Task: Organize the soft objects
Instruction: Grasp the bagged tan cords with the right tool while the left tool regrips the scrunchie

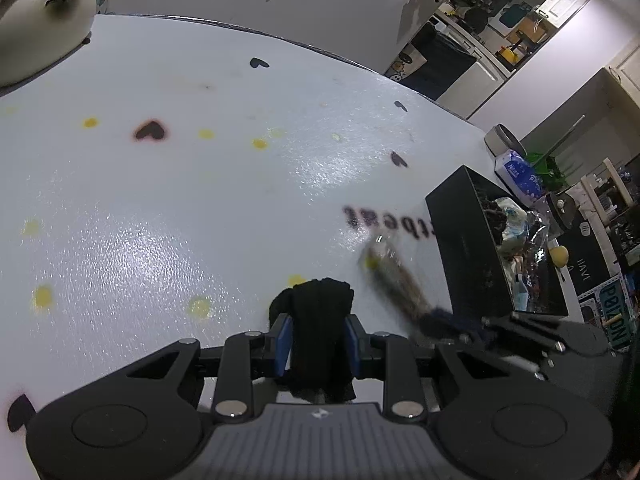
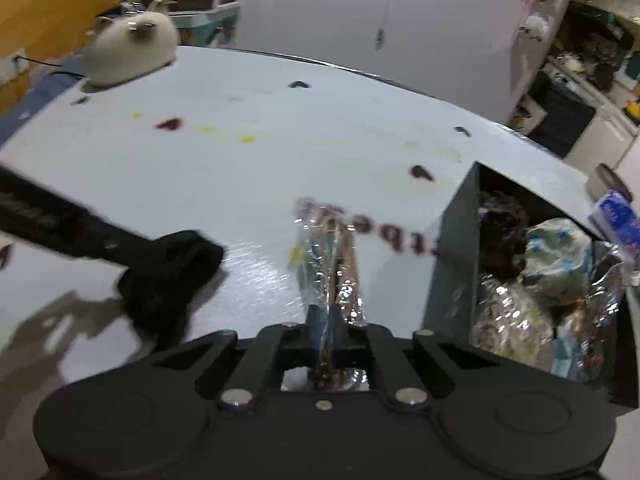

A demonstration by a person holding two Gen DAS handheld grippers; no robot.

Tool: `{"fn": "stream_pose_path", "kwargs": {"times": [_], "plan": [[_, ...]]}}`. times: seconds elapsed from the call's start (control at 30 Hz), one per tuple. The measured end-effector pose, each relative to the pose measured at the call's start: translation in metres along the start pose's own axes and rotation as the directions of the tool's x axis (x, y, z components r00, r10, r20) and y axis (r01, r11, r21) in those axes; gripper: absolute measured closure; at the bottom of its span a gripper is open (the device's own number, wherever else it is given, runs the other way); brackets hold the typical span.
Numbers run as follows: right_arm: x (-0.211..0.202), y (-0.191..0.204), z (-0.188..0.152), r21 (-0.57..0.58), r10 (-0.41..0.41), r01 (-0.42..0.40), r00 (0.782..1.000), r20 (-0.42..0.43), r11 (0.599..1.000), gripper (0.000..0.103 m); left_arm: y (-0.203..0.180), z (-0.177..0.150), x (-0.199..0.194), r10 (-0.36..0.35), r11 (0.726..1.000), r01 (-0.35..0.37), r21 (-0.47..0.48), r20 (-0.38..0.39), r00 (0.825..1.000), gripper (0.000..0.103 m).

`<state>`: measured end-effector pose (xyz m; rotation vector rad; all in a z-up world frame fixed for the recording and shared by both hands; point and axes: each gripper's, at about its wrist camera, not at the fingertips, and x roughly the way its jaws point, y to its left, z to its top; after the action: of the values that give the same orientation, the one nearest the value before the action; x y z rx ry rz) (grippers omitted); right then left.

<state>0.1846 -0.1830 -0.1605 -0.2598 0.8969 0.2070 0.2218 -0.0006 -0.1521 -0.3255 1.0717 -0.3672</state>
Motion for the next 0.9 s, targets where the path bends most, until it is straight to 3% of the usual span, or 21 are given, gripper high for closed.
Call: {"fn": "stream_pose_path", "kwargs": {"times": [0.23, 0.3, 0.37, 0.4, 0.47, 0.57, 0.63, 0.77, 0.83, 0.9], "plan": [[-0.032, 0.003, -0.018, 0.046, 0.146, -0.143, 0.987, -0.065, 0.989, 0.099, -0.002, -0.008, -0.004, -0.007, 1.0, 0.007, -0.004, -0.002, 1.0, 0.074], [-0.035, 0.003, -0.02, 0.079, 0.192, -0.185, 0.978, -0.083, 0.98, 0.092, -0.002, -0.01, -0.005, -0.007, 1.0, 0.007, -0.003, -0.002, 1.0, 0.074], [-0.039, 0.004, -0.02, 0.088, 0.226, -0.219, 0.971, -0.075, 0.972, 0.072, -0.002, -0.011, -0.006, -0.005, 1.0, 0.005, -0.005, 0.0, 1.0, 0.074], [-0.041, 0.005, -0.019, 0.086, 0.233, -0.228, 0.97, -0.064, 0.97, 0.068, -0.002, -0.013, -0.007, -0.003, 1.0, 0.003, -0.006, 0.002, 1.0, 0.074], [-0.041, 0.003, -0.016, 0.093, 0.239, -0.234, 0.97, -0.048, 0.968, 0.05, -0.001, -0.015, -0.011, 0.002, 1.0, -0.002, -0.008, 0.009, 1.0, 0.074], [-0.032, -0.003, -0.012, 0.132, 0.253, -0.244, 0.966, -0.058, 0.961, 0.031, 0.003, -0.019, -0.017, 0.012, 1.0, -0.012, -0.014, 0.017, 1.0, 0.074], [-0.023, -0.004, -0.011, 0.145, 0.246, -0.234, 0.966, -0.077, 0.961, 0.024, 0.006, -0.021, -0.021, 0.019, 1.0, -0.018, -0.022, 0.02, 1.0, 0.074], [-0.003, -0.008, -0.012, 0.178, 0.254, -0.231, 0.959, -0.124, 0.957, 0.025, 0.012, -0.024, -0.027, 0.031, 0.999, -0.03, -0.038, 0.025, 0.999, 0.074], [0.003, -0.009, -0.013, 0.199, 0.27, -0.241, 0.953, -0.137, 0.95, 0.032, 0.014, -0.026, -0.03, 0.037, 0.998, -0.036, -0.043, 0.028, 0.999, 0.074], [0.004, -0.008, -0.015, 0.197, 0.276, -0.245, 0.95, -0.148, 0.949, 0.037, 0.014, -0.027, -0.031, 0.035, 0.999, -0.034, -0.041, 0.031, 0.999, 0.067]]}}
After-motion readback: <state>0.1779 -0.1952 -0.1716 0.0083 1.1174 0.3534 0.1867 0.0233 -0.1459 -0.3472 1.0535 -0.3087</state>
